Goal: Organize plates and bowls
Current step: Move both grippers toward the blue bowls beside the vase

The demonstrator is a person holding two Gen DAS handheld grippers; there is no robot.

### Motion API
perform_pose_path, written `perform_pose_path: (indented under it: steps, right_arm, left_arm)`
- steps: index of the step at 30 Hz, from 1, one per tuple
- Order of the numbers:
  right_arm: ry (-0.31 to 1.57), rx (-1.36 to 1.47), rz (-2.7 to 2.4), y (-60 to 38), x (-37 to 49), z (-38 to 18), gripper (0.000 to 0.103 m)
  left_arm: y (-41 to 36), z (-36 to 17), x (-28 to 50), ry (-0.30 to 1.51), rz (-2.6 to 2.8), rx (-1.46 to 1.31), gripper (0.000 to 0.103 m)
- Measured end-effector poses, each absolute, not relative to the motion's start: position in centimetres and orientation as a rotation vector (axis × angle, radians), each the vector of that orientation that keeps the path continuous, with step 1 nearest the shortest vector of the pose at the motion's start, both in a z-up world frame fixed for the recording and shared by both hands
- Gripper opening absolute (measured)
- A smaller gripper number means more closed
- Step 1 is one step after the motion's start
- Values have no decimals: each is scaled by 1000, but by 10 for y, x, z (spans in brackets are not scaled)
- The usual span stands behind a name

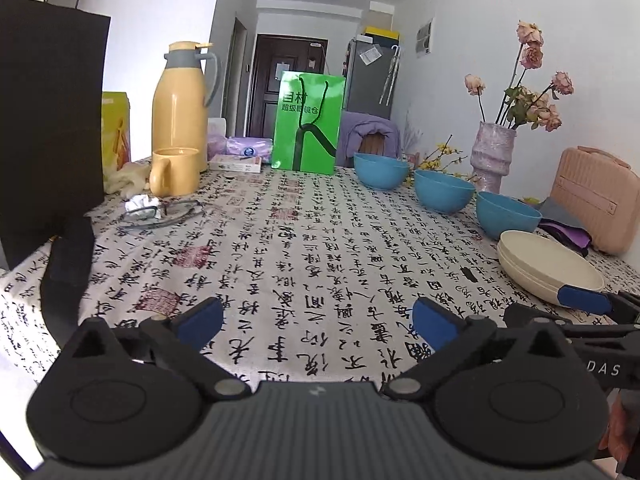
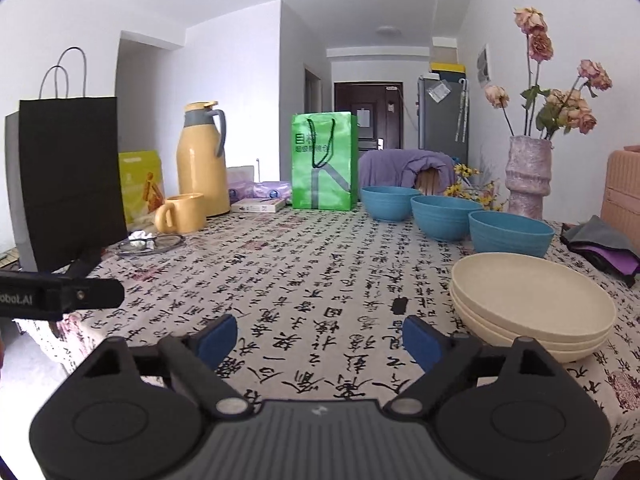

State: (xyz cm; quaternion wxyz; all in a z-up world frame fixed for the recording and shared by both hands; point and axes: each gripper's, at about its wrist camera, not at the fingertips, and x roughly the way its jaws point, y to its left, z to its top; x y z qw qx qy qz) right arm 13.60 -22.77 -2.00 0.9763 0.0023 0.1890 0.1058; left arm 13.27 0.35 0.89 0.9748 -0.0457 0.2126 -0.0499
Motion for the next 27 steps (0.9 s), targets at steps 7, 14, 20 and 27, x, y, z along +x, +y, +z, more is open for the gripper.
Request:
perform_pose_path:
  steps: [7,14,20,27]
  right_arm:
    - [385,48,176,-245,148,-23,92]
    - [370,68,133,-271,176,-19,92]
    - [358,131,59,-319,214,-5,92]
    - [379,183,-39,-399,279,23,92]
  left_arm:
    - [-9,6,152,434,-132,-74,103]
    - [-30,9,191,448,-153,-66,103]
    - [-75,21,248,458,-273,-52,103]
    - [-155,35,341,516,-419,-18,103]
